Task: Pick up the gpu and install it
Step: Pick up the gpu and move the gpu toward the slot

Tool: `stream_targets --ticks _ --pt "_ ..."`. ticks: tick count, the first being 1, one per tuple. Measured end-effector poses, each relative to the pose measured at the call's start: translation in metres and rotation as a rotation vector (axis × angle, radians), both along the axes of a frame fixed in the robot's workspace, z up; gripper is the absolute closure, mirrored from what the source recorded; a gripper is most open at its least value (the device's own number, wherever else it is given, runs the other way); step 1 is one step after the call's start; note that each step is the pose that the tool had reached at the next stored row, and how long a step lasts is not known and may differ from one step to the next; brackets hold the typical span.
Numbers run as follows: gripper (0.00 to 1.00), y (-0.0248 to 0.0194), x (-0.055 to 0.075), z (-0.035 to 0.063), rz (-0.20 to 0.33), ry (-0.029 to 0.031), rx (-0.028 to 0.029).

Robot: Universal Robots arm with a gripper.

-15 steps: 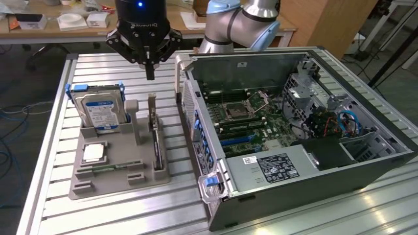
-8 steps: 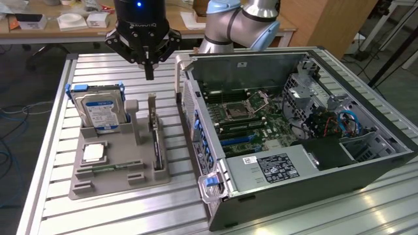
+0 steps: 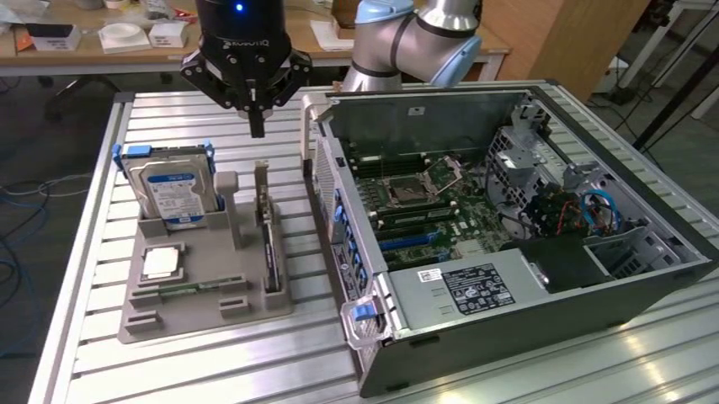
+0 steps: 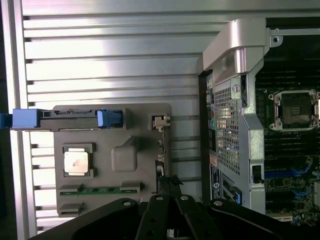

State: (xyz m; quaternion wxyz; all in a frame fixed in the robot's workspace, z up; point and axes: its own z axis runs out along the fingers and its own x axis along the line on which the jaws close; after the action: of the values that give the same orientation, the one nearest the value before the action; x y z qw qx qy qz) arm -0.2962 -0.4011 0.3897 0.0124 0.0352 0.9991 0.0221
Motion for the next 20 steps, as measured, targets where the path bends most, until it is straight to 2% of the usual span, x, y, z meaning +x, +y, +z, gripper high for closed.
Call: stream_targets --ticks 2,3,4,7,10,11,20 --pt "0.89 0.0 0.0 0.0 0.0 0.0 0.0" --pt "0.83 0.0 0.0 0.0 0.0 0.0 0.0" --pt "0.83 0.0 0.0 0.0 0.0 0.0 0.0" --pt "0.65 0.0 0.0 0.0 0.0 0.0 0.0" --pt "0.59 0.0 0.0 0.0 0.0 0.0 0.0" --pt "0.53 0.0 0.0 0.0 0.0 0.0 0.0" --pt "0.53 0.0 0.0 0.0 0.0 0.0002 -0.0001"
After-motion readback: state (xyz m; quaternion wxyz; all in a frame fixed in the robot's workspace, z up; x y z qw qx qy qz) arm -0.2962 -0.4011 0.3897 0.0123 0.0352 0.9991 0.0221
